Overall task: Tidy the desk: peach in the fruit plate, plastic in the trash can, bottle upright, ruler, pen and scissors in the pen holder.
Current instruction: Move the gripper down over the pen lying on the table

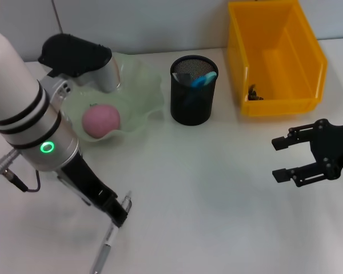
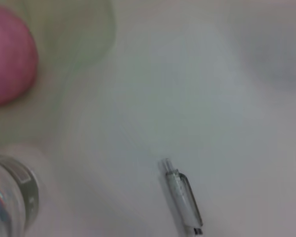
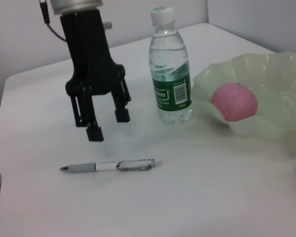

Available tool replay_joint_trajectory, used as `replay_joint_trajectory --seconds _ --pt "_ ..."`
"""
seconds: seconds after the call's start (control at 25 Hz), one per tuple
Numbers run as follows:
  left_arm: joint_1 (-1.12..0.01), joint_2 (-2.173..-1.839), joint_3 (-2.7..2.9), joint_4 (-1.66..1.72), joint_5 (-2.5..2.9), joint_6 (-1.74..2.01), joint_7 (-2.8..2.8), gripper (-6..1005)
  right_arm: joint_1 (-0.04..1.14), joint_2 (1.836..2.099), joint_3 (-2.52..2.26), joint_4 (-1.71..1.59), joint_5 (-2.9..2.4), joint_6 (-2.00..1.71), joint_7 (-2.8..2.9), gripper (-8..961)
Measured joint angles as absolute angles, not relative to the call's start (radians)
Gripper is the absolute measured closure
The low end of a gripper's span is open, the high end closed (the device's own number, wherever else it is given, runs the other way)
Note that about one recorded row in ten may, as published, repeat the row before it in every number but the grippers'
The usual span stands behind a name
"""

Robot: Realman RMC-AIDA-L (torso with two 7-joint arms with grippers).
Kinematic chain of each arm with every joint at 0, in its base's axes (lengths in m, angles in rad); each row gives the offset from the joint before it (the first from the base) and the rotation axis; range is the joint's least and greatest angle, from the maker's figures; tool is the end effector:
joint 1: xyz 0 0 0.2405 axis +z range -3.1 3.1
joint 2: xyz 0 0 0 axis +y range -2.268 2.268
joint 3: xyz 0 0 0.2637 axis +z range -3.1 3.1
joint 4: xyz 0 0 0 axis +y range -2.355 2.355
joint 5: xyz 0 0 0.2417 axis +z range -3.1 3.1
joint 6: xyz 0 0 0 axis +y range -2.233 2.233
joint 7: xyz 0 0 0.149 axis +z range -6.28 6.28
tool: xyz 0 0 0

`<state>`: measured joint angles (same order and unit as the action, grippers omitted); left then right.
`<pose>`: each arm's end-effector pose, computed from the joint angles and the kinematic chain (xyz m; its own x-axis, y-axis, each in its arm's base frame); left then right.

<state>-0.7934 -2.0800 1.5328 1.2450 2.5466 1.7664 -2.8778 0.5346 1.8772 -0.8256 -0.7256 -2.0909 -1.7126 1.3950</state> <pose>-0.1294 0.3678 -0.0432 0.5527 0.7297 -0.4025 0.6339 -0.6817 -0.3654 0.3048 0.3596 0.0660 0.9348 -0.2708 -0.2296 -0.3013 -0.9473 -0.1092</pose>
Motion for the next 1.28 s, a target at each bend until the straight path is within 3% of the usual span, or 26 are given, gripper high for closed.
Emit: replay_joint_trajectory --seconds 1.28 --pt "-0.812 -2.08 1.677 1.082 2.48 1.619 -2.881 229 0.537 1.891 -0.833 -0.727 -2.117 -1.675 1.387 206"
